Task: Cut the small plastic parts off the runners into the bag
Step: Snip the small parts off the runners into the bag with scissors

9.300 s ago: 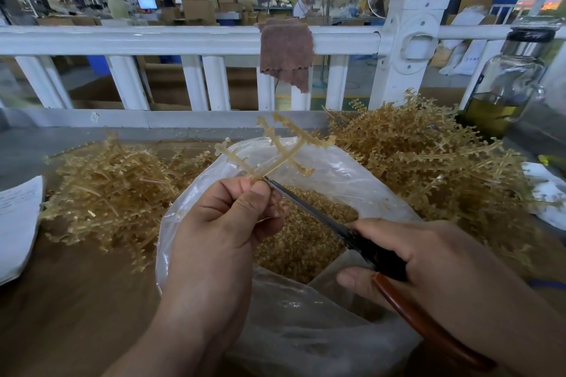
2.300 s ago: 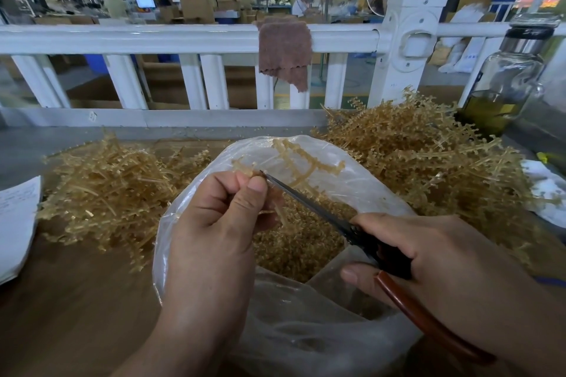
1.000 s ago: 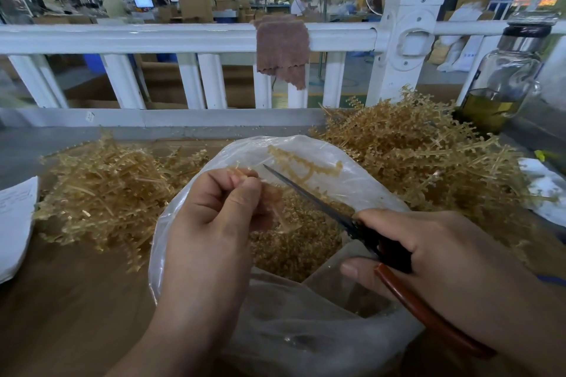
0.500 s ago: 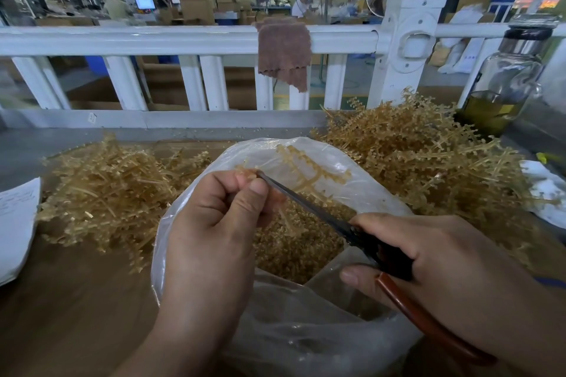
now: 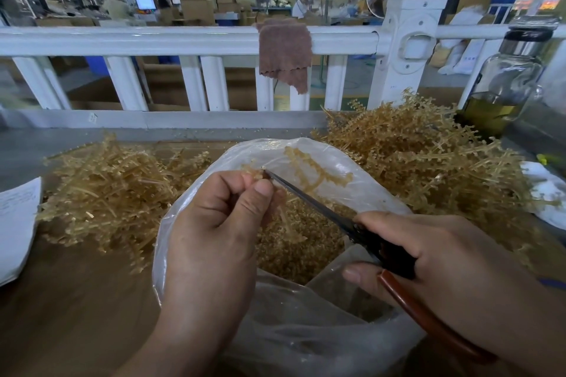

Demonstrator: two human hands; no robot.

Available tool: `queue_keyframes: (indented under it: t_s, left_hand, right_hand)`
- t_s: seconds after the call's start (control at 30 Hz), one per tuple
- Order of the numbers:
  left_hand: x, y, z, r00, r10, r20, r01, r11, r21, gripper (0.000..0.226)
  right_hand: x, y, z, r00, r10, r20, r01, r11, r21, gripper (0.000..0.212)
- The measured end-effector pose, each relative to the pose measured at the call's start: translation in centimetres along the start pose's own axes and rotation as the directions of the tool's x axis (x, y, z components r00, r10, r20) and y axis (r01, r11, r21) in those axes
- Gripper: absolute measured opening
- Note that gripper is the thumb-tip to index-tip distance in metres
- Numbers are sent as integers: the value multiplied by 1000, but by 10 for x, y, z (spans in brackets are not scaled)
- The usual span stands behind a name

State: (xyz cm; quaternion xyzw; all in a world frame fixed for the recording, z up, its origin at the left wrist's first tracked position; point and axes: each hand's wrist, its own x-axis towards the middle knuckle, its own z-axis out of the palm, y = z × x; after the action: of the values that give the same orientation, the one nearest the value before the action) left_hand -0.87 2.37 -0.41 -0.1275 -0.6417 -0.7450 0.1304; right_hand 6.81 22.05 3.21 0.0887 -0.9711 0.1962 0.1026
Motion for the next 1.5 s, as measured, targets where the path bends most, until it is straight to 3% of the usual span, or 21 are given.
queue_keyframes:
  t_s: [0.6, 1.03, 1.2, 1.5]
  left_hand:
    - [2, -1, 2, 1000, 10, 22, -9, 998, -60, 20]
    - [1, -2, 2, 999, 23, 33, -22, 999, -44, 13]
    - [1, -2, 1, 998, 43, 47, -43, 999, 5, 15]
    - [0, -5, -2, 997, 51, 58, -53, 998, 35, 15]
  right_hand:
    - [0, 0, -2, 1000, 14, 21, -14, 1000, -7, 54]
    - [2, 3, -1, 1000, -23, 16, 23, 1000, -3, 46]
    - [2, 5, -3, 999, -30, 13, 30, 999, -11, 55]
    - [1, 5, -4, 999, -31, 15, 32, 999, -15, 52]
